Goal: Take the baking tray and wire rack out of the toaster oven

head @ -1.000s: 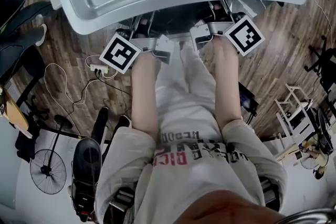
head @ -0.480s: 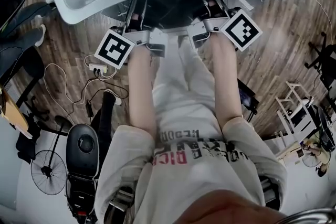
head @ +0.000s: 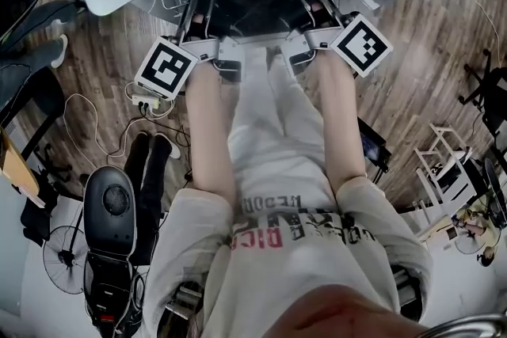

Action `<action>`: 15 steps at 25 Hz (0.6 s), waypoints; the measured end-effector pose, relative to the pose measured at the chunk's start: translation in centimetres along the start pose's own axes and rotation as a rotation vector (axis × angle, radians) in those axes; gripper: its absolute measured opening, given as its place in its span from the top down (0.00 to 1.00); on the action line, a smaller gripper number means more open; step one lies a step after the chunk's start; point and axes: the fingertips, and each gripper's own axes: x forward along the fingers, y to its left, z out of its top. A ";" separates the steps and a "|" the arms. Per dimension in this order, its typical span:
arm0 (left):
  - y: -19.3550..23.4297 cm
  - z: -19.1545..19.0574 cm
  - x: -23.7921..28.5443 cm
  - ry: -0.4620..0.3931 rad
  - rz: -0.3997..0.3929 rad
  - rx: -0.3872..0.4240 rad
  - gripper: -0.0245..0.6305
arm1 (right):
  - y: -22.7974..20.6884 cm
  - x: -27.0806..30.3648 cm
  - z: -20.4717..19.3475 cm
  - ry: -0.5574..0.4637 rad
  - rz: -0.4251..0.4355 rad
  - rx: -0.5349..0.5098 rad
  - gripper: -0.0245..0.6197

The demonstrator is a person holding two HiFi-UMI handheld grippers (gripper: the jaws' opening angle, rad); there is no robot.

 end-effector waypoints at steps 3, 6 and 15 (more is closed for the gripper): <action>0.3 -0.6 -0.3 0.008 0.023 0.026 0.94 | -0.4 -0.4 -0.1 0.011 -0.010 -0.011 0.93; 1.6 0.1 -1.0 0.022 0.064 0.058 0.94 | -0.4 0.2 -1.4 0.026 -0.020 -0.020 0.93; 1.0 -2.3 -3.2 0.020 0.056 0.061 0.94 | -0.3 -2.8 -2.1 0.050 -0.013 -0.030 0.93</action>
